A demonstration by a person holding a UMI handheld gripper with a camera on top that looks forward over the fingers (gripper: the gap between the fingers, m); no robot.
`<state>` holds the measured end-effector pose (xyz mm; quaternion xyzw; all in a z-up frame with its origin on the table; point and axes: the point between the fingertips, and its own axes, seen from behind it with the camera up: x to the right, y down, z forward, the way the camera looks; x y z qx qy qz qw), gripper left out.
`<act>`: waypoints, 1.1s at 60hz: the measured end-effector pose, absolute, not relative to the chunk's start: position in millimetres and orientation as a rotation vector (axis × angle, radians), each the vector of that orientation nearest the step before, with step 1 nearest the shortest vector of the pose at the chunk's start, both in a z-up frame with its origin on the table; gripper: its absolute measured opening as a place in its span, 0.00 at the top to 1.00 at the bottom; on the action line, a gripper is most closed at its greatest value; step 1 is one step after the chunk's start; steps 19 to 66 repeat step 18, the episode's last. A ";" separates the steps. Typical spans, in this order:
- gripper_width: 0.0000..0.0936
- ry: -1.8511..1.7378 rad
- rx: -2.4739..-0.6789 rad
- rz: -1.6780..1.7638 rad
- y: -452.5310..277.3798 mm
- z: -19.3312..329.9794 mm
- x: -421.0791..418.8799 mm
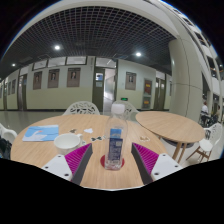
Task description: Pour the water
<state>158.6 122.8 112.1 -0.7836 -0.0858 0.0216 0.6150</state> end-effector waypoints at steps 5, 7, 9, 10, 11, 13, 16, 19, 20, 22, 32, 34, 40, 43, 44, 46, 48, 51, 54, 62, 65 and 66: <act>0.09 -0.210 -1.799 0.092 81.5 117.2 146.3; 0.09 -0.216 -1.795 0.123 61.5 114.7 142.3; 0.09 -0.214 -1.788 0.162 46.7 111.5 135.4; 0.09 -0.213 -1.794 0.178 41.7 110.1 131.1; 0.09 -0.214 -1.803 0.193 34.2 105.5 128.1; 0.08 -0.218 -1.815 0.223 19.8 97.0 124.4; 0.09 -0.201 -1.825 0.261 4.8 86.9 120.6; 0.08 -0.189 -1.831 0.278 -0.8 82.5 120.6; 0.08 -0.189 -1.831 0.278 -0.8 82.5 120.6; 0.08 -0.189 -1.831 0.278 -0.8 82.5 120.6; 0.08 -0.189 -1.831 0.278 -0.8 82.5 120.6; 0.08 -0.189 -1.831 0.278 -0.8 82.5 120.6; 0.08 -0.189 -1.831 0.278 -0.8 82.5 120.6; 0.08 -0.189 -1.831 0.278 -0.8 82.5 120.6; 0.08 -0.189 -1.831 0.278 -0.8 82.5 120.6; 0.08 -0.189 -1.831 0.278 -0.8 82.5 120.6; 0.08 -0.189 -1.831 0.278 -0.8 82.5 120.6; 0.08 -0.189 -1.831 0.278 -0.8 82.5 120.6; 0.08 -0.189 -1.831 0.278 -0.8 82.5 120.6; 0.08 -0.189 -1.831 0.278 -0.8 82.5 120.6; 0.08 -0.189 -1.831 0.278 -0.8 82.5 120.6; 0.08 -0.189 -1.831 0.278 -0.8 82.5 120.6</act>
